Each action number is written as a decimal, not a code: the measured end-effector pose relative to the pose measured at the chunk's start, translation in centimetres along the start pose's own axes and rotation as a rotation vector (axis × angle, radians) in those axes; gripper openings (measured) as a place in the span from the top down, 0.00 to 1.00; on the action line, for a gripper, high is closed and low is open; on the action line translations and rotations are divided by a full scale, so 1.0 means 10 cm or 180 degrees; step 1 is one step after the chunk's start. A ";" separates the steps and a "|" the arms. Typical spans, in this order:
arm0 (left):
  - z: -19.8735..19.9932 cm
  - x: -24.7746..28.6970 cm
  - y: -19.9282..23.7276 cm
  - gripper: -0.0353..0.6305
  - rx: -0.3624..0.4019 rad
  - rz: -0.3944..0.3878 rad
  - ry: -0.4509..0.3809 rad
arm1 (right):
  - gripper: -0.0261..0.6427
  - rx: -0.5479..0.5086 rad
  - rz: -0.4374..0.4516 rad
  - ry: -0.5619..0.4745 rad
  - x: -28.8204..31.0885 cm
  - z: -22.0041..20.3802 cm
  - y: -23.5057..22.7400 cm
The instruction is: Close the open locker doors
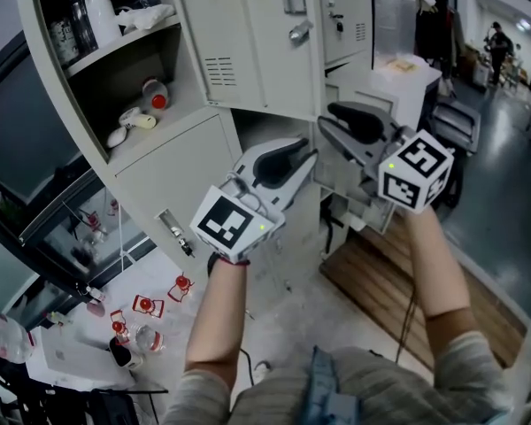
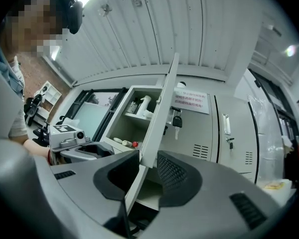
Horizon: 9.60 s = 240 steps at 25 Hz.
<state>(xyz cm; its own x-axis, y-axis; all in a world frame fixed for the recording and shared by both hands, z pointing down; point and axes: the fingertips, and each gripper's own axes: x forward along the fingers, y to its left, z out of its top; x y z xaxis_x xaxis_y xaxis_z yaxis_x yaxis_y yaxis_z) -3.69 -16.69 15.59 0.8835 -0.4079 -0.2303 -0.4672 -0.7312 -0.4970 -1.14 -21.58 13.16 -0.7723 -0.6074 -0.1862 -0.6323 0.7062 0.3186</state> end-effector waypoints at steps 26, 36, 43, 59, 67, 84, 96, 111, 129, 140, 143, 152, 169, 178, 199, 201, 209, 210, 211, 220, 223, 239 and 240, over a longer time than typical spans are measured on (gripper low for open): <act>0.21 -0.54 0.09 0.85 0.0032 0.0409 -0.0022 | 0.83 -0.0220 0.0724 -0.0193 0.07 0.31 0.84; 0.34 -1.12 0.24 0.85 0.0091 0.0844 0.0173 | 0.83 -0.0222 0.0884 -0.0255 0.35 0.48 1.41; 0.36 -1.56 0.40 0.85 0.0076 0.0987 0.0217 | 0.83 -0.0187 0.1042 -0.0274 0.64 0.56 1.78; 0.27 -2.44 0.89 0.85 0.0099 0.1386 0.0392 | 0.83 -0.0208 0.1195 -0.0349 1.37 0.60 2.39; 0.15 -2.76 1.22 0.85 0.0075 0.1606 0.0540 | 0.83 -0.0141 0.1199 -0.0354 1.79 0.57 2.53; -0.15 -3.20 1.59 0.85 -0.0007 0.1589 0.0762 | 0.83 0.0008 0.1073 -0.0198 2.57 0.38 2.72; -0.31 -3.39 1.73 0.85 -0.0022 0.1467 0.0804 | 0.83 0.0002 0.0876 -0.0120 2.94 0.24 2.69; -0.29 -3.35 1.72 0.85 -0.0089 0.1295 0.0608 | 0.83 -0.0034 0.0770 -0.0122 2.95 0.25 2.69; -0.26 -1.61 0.75 0.85 -0.0167 0.0619 0.0439 | 0.83 -0.0144 0.0196 0.0091 1.19 0.14 1.50; -0.22 0.09 -0.33 0.85 -0.0379 0.0107 0.0153 | 0.83 -0.0202 -0.0357 0.0486 -0.56 -0.18 0.26; -0.26 0.44 -0.60 0.85 -0.0424 0.0002 0.0152 | 0.83 -0.0167 -0.0506 0.0568 -0.99 -0.28 -0.03; -0.47 1.15 -1.01 0.85 -0.0523 -0.0171 0.0196 | 0.83 -0.0020 -0.0684 0.0669 -1.65 -0.60 -0.55; -1.19 1.97 -0.60 0.85 -0.0410 -0.0448 0.0190 | 0.83 0.0186 -0.0785 0.0835 -1.44 -1.44 -1.54; -1.50 2.22 -0.51 0.85 -0.0495 -0.0498 0.0246 | 0.83 0.0307 -0.0675 0.0818 -1.31 -1.80 -1.84; -1.69 2.37 -0.39 0.85 -0.0425 0.0947 0.0806 | 0.83 0.0539 0.1215 0.0528 -1.15 -1.97 -1.96; -1.68 2.27 -0.38 0.85 -0.0394 0.1118 0.0866 | 0.83 0.0500 0.1333 0.0456 -1.13 -1.94 -1.85; -1.50 1.85 -0.39 0.85 -0.0281 0.1592 0.1106 | 0.83 0.0337 0.1700 0.0173 -0.97 -1.78 -1.29; -1.50 1.78 -0.38 0.85 -0.0264 0.1635 0.1150 | 0.83 0.0329 0.1745 0.0138 -0.93 -1.76 -1.22; -1.51 1.72 -0.37 0.85 -0.0253 0.1674 0.1185 | 0.83 0.0316 0.1788 0.0113 -0.89 -1.75 -1.14; -1.44 1.10 -0.20 0.85 -0.0210 0.1913 0.1309 | 0.83 0.0364 0.2032 0.0045 -0.52 -1.64 -0.57; -1.43 0.88 -0.11 0.85 -0.0235 0.1954 0.1316 | 0.83 0.0389 0.2075 0.0048 -0.35 -1.61 -0.40; -1.57 -0.07 0.57 0.85 -0.0210 0.2104 0.1481 | 0.83 0.0349 0.1985 0.0219 0.52 -1.61 0.20; -1.59 -0.12 0.62 0.85 -0.0210 0.2123 0.1493 | 0.83 0.0338 0.1966 0.0194 0.59 -1.61 0.22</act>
<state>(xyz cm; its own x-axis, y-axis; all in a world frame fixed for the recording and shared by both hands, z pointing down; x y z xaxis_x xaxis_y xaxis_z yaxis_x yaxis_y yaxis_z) -8.20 -29.38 26.11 0.3195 -0.9443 -0.0789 -0.9036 -0.2785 -0.3254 -6.06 -29.45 27.69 -0.9940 -0.0932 0.0570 -0.0756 0.9637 0.2559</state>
